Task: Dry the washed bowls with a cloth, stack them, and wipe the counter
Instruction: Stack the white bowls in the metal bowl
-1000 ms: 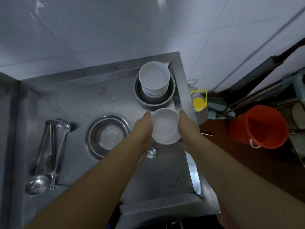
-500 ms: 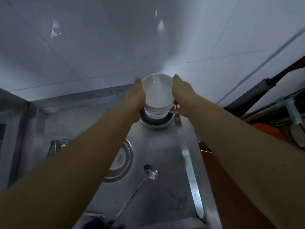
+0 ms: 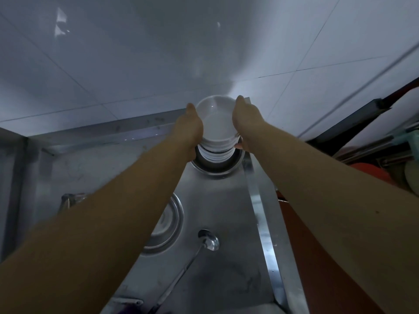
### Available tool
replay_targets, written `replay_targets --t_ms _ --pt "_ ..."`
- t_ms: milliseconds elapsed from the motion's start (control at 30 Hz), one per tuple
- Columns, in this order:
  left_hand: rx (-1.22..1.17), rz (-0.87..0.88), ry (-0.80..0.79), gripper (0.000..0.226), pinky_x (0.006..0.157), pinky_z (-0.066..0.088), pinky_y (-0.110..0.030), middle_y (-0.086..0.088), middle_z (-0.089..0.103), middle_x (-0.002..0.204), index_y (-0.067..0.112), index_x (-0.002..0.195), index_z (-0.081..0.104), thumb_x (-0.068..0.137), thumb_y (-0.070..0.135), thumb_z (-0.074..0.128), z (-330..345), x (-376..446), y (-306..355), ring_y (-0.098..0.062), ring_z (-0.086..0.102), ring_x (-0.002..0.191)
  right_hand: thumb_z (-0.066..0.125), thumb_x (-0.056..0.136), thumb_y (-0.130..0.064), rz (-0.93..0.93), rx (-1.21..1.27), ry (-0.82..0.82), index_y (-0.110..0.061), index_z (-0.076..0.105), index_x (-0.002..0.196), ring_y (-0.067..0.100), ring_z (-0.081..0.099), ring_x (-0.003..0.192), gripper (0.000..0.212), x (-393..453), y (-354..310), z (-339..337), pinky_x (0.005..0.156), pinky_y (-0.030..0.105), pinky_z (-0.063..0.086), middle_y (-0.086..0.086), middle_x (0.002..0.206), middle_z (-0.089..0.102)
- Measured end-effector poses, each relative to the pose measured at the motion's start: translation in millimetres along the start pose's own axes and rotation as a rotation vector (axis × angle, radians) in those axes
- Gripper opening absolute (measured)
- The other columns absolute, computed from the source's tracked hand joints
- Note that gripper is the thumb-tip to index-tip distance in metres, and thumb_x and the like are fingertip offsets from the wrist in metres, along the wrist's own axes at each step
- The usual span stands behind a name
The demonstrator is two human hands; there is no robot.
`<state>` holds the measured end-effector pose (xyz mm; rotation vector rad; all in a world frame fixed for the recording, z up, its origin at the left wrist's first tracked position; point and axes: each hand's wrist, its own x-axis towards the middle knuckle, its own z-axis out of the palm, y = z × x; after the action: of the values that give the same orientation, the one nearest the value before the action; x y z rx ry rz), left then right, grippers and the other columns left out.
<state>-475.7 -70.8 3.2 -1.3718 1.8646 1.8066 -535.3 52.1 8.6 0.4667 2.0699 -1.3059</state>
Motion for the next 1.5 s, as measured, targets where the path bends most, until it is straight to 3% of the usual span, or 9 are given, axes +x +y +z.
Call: replay_targets --t_ms 100,400,533,667,800,933,1067,1267,1500 --pt "-0.024 0.015 0.004 0.058 0.11 0.052 -0.047 -0.012 0.066 0.124 0.017 0.129 0.056 0.108 0.062 0.025 4.3 0.4 -6.3 -0.029 0.064 0.115 0.015 0.111 -0.042 -0.015 -0.039 0.035 -0.011 0.038 0.159 0.04 0.049 0.139 0.061 3.1 8.0 1.2 0.118 0.057 0.039 0.02 0.153 0.049" --pt "0.065 0.041 0.083 0.076 0.118 0.04 -0.047 -0.013 0.051 0.154 0.008 0.156 0.043 0.108 0.063 0.021 7.5 -1.7 -3.9 -0.035 0.051 0.138 0.023 0.108 -0.062 0.026 0.055 0.081 -0.011 0.045 0.155 0.022 0.058 0.087 0.073 2.5 14.7 3.7 0.1 0.043 0.049 0.012 0.139 0.058" --pt "0.022 0.018 0.049 0.071 0.115 0.045 -0.047 -0.013 0.056 0.147 0.011 0.154 0.046 0.108 0.062 0.026 1.5 -4.6 -2.5 -0.032 0.056 0.13 0.024 0.109 -0.06 0.014 0.037 0.061 -0.01 0.042 0.158 0.027 0.055 0.102 0.073 -3.2 13.2 1.1 0.111 0.047 0.044 0.012 0.146 0.056" --pt "-0.035 0.039 0.003 0.05 0.085 0.054 -0.034 -0.009 0.066 0.125 0.016 0.126 0.061 0.108 0.055 0.035 -12.4 -16.5 -4.3 -0.019 0.062 0.098 0.025 0.108 -0.058 -0.012 0.042 0.05 -0.011 0.042 0.158 0.032 0.054 0.13 0.07 -12.6 11.3 -5.5 0.118 0.051 0.039 0.011 0.149 0.053" --pt "0.028 0.124 -0.022 0.035 0.1 0.044 -0.038 -0.008 0.062 0.137 0.024 0.107 0.063 0.1 0.053 0.043 -26.8 -42.4 -28.8 -0.025 0.058 0.121 0.024 0.109 -0.05 -0.063 -0.013 0.071 -0.009 0.049 0.151 0.041 0.051 0.137 0.063 -36.0 32.1 -13.4 0.118 0.054 0.039 0.017 0.15 0.055" --pt "0.297 0.229 0.059 0.041 0.094 0.04 -0.03 -0.016 0.061 0.14 0.015 0.125 0.065 0.112 0.037 0.033 -38.7 -64.9 -76.0 -0.035 0.057 0.121 0.029 0.11 -0.041 -0.033 -0.106 0.129 -0.005 0.053 0.144 0.04 0.053 0.133 0.055 -71.8 83.7 -15.4 0.106 0.045 0.042 0.022 0.148 0.055" --pt "0.481 0.222 0.017 0.047 0.095 0.039 -0.034 -0.022 0.061 0.14 0.005 0.133 0.064 0.11 0.037 0.038 -54.4 -99.8 -128.4 -0.036 0.058 0.122 0.03 0.11 -0.005 -0.022 -0.3 0.146 -0.006 0.035 0.156 0.043 0.049 0.138 0.046 -106.9 144.0 -8.3 0.111 0.049 0.039 0.028 0.149 0.048" --pt "0.725 0.305 -0.028 0.04 0.096 0.052 -0.046 -0.019 0.068 0.119 0.009 0.116 0.066 0.106 0.042 0.045 -84.1 -162.9 -199.1 -0.037 0.064 0.106 0.03 0.111 -0.01 -0.106 -0.56 -0.019 -0.01 0.034 0.158 0.044 0.043 0.14 0.047 -183.4 209.9 4.4 0.117 0.048 0.037 0.021 0.158 0.038" --pt "0.862 0.287 0.024 0.048 0.109 0.043 -0.041 -0.011 0.052 0.146 0.016 0.145 0.054 0.107 0.044 0.048 -113.3 -245.9 -292.2 -0.03 0.052 0.131 0.035 0.112 -0.038 -0.154 -0.471 -0.113 -0.009 0.054 0.139 0.039 0.057 0.126 0.044 -266.4 269.0 13.9 0.105 0.044 0.047 0.019 0.138 0.059"
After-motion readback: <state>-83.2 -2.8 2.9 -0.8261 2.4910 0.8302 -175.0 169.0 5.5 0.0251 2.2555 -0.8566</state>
